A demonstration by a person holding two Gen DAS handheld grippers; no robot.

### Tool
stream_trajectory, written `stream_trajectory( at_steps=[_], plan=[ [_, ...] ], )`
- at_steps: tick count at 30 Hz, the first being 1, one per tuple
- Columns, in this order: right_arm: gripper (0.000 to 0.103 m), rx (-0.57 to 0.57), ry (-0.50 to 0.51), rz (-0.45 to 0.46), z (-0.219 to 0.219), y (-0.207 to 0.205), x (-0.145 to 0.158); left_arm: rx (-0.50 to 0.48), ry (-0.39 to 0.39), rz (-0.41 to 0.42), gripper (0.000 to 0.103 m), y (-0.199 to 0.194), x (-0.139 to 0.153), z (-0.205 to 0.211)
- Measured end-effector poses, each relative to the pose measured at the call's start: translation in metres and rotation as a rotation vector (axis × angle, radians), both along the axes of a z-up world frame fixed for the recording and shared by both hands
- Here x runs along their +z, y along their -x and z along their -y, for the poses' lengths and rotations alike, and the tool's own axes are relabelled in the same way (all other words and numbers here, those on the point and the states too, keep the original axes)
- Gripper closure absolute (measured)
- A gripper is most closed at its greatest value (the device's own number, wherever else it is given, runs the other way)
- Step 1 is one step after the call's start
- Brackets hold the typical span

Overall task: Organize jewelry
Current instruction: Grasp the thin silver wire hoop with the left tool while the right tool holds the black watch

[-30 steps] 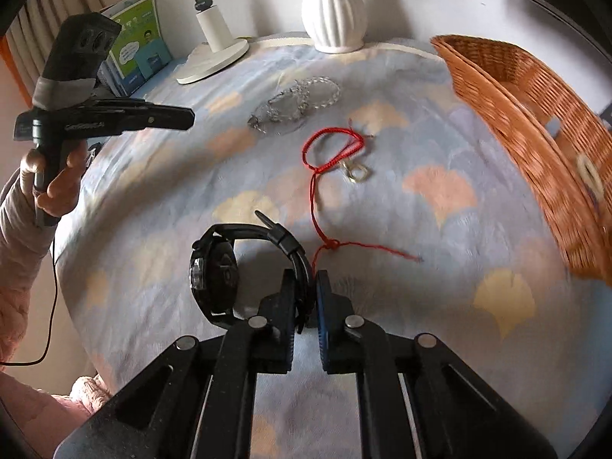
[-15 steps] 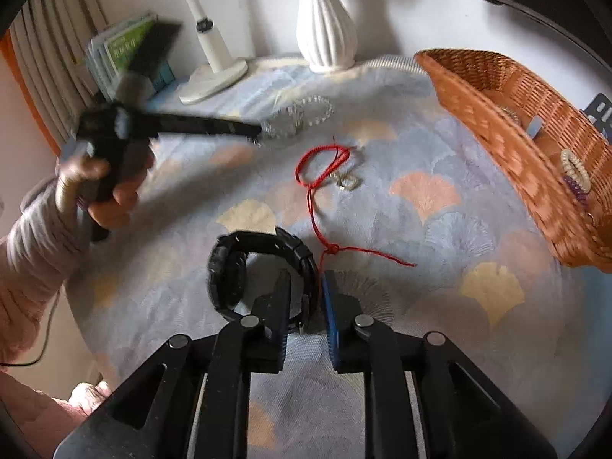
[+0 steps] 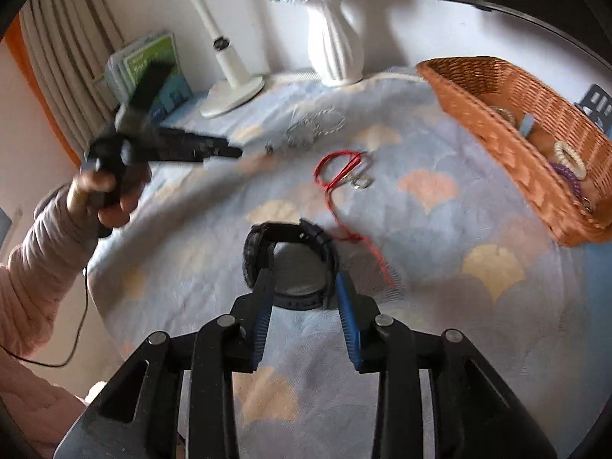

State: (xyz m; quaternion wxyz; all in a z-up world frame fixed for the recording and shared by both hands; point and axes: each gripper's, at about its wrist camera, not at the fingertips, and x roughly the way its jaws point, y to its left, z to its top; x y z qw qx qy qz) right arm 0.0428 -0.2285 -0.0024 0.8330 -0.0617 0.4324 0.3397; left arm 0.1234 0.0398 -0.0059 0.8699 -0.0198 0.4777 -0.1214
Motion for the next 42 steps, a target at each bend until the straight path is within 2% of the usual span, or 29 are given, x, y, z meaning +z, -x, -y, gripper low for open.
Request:
stream_trajectory(
  at_steps=[2, 5, 7, 10, 11, 15, 17, 21, 24, 27, 32, 34, 35, 36, 39, 42],
  plan=[
    [0.067, 0.025, 0.009, 0.011, -0.007, 0.003, 0.001, 0.013, 0.079, -0.001, 0.062, -0.006, 0.003, 0.000],
    [0.067, 0.072, 0.000, 0.007, -0.023, 0.001, 0.004, 0.051, 0.142, 0.003, 0.062, -0.014, -0.001, 0.004],
    [0.067, 0.093, 0.015, 0.009, -0.034, 0.000, 0.002, 0.106, 0.125, 0.002, 0.062, -0.023, -0.006, 0.011],
    [0.067, 0.111, 0.062, 0.014, -0.046, 0.000, -0.006, 0.128, 0.105, -0.022, 0.062, -0.034, -0.018, 0.020],
    [0.067, 0.117, 0.079, 0.019, -0.047, 0.001, -0.008, 0.134, 0.092, -0.003, 0.062, -0.035, -0.018, 0.022],
    [0.067, 0.141, 0.147, 0.036, -0.048, 0.004, -0.017, 0.125, -0.036, 0.022, 0.062, -0.035, -0.019, 0.041],
    [0.067, 0.159, 0.168, 0.037, -0.050, 0.004, -0.020, 0.097, -0.177, 0.022, 0.059, -0.032, -0.018, 0.057],
    [0.067, 0.190, 0.187, 0.038, -0.055, 0.006, -0.022, 0.073, -0.342, -0.002, 0.059, -0.025, -0.014, 0.058],
    [0.062, 0.235, 0.148, 0.005, -0.058, 0.011, -0.020, 0.061, -0.390, -0.025, 0.060, -0.013, -0.013, 0.039],
    [0.062, 0.249, 0.134, 0.009, -0.062, 0.018, -0.020, 0.030, -0.391, -0.031, 0.060, 0.001, -0.012, 0.020],
    [0.063, 0.232, 0.177, 0.015, -0.065, 0.019, -0.028, 0.031, -0.354, -0.011, 0.060, 0.012, -0.015, 0.007],
    [0.063, 0.230, 0.185, 0.020, -0.063, 0.022, -0.027, 0.024, -0.343, 0.003, 0.067, 0.014, -0.014, 0.010],
    [0.063, 0.227, 0.194, 0.025, -0.063, 0.023, -0.027, 0.016, -0.322, 0.000, 0.085, 0.014, -0.014, 0.011],
    [0.063, 0.225, 0.202, 0.033, -0.062, 0.026, -0.026, 0.000, -0.288, -0.009, 0.093, 0.013, -0.015, 0.012],
    [0.063, 0.207, 0.231, 0.052, -0.058, 0.031, -0.024, -0.005, -0.334, 0.014, 0.093, 0.014, -0.015, 0.021],
    [0.063, 0.176, 0.168, 0.050, -0.037, 0.037, -0.009, -0.027, -0.290, 0.011, 0.093, 0.017, -0.014, 0.020]
  ],
)
